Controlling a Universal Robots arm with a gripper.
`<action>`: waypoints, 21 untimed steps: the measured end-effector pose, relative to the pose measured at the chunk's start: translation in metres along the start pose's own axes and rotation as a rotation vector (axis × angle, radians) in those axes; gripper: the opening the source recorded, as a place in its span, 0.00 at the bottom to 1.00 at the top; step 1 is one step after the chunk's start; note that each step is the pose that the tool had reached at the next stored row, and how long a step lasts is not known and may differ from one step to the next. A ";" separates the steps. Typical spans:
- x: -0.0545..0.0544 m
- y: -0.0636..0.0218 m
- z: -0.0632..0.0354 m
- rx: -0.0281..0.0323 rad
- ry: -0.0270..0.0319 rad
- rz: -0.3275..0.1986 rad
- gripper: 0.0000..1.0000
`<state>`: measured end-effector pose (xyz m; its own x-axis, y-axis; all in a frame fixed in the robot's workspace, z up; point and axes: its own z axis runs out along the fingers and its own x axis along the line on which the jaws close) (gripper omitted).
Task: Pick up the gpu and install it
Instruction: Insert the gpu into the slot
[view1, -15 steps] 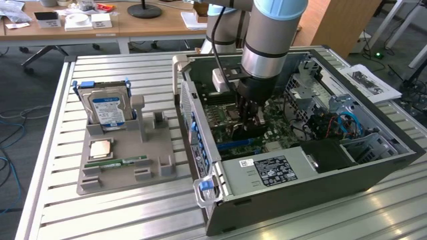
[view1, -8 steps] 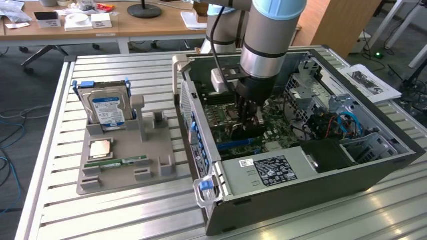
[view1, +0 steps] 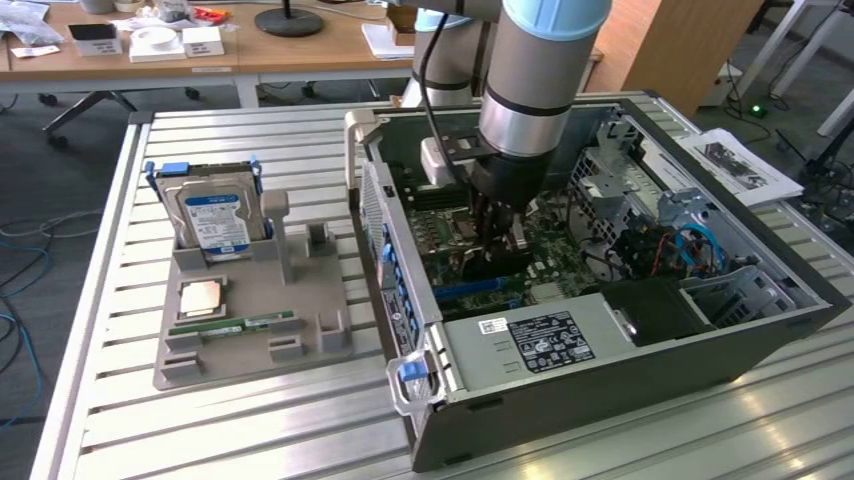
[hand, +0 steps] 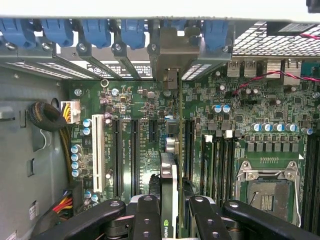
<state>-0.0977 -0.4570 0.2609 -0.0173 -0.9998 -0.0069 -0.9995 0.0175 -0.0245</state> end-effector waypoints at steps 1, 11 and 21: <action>0.000 0.0001 0.0000 0.0000 0.0000 0.000 0.27; 0.000 0.0011 0.0027 0.0000 0.0000 0.000 0.27; 0.000 0.0017 0.0049 0.0000 0.0001 0.000 0.27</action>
<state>-0.0992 -0.4570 0.2560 -0.0175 -0.9998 -0.0068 -0.9995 0.0176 -0.0245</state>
